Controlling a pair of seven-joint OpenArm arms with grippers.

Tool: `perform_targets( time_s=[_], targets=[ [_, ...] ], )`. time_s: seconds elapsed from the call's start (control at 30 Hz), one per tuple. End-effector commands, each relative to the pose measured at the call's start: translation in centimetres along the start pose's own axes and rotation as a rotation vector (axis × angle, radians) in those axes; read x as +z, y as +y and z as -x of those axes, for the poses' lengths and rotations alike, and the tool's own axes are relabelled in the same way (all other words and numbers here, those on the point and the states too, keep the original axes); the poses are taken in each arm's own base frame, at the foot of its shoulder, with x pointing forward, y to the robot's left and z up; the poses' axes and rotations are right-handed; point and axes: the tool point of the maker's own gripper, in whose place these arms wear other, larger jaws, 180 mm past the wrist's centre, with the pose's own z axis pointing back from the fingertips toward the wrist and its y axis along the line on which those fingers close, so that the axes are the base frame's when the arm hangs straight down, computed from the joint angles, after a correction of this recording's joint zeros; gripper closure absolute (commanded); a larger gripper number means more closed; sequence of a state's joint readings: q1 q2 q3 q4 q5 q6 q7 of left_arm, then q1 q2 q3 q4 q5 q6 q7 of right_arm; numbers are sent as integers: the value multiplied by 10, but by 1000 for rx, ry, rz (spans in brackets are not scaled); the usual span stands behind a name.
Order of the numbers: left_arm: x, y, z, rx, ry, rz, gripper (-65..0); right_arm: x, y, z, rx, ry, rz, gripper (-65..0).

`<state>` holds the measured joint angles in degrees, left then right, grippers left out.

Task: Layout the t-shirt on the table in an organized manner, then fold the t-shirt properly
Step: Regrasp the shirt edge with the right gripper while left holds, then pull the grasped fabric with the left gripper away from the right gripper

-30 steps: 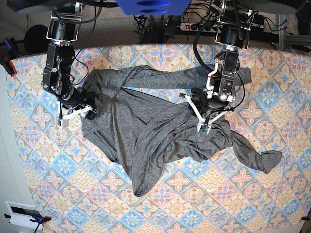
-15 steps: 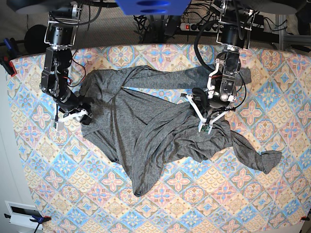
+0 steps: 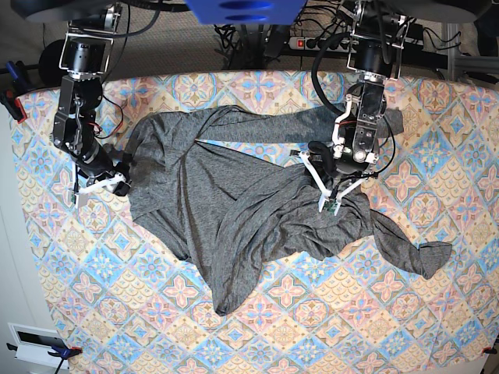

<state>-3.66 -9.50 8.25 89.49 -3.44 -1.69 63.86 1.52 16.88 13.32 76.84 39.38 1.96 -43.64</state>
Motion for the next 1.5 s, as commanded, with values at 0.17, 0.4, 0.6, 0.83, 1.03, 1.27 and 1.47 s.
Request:
perform_targets(
  time_s=[0.17,0.4,0.6,0.83,1.03,1.27,1.47],
  targets=[
    [3,4,-5,-4,-7,-14,-238,2,6,-6,46,-9,-33,-268],
    [3,5,-5,-2,-7,-15,-238,0,16,2,70,17,-52,-268],
    [3,4,-6,-2,-8,-13,-238,4,51,-4,149,-5,-121,-268],
    [3,4,-6,-2,-8,-13,-238,2,56,-1,141,-1,-130,-255],
    [3,4,-6,1,-8,-11,-237,-10,35,20,99,62,-88,0],
    [17,4,-25,2,-109,-19,0,-18,17,34,62,81,-52,-4],
    [32,32,-34,90,-169,-58,0,-25,-1,50,25,102,-12,-4]
  ],
)
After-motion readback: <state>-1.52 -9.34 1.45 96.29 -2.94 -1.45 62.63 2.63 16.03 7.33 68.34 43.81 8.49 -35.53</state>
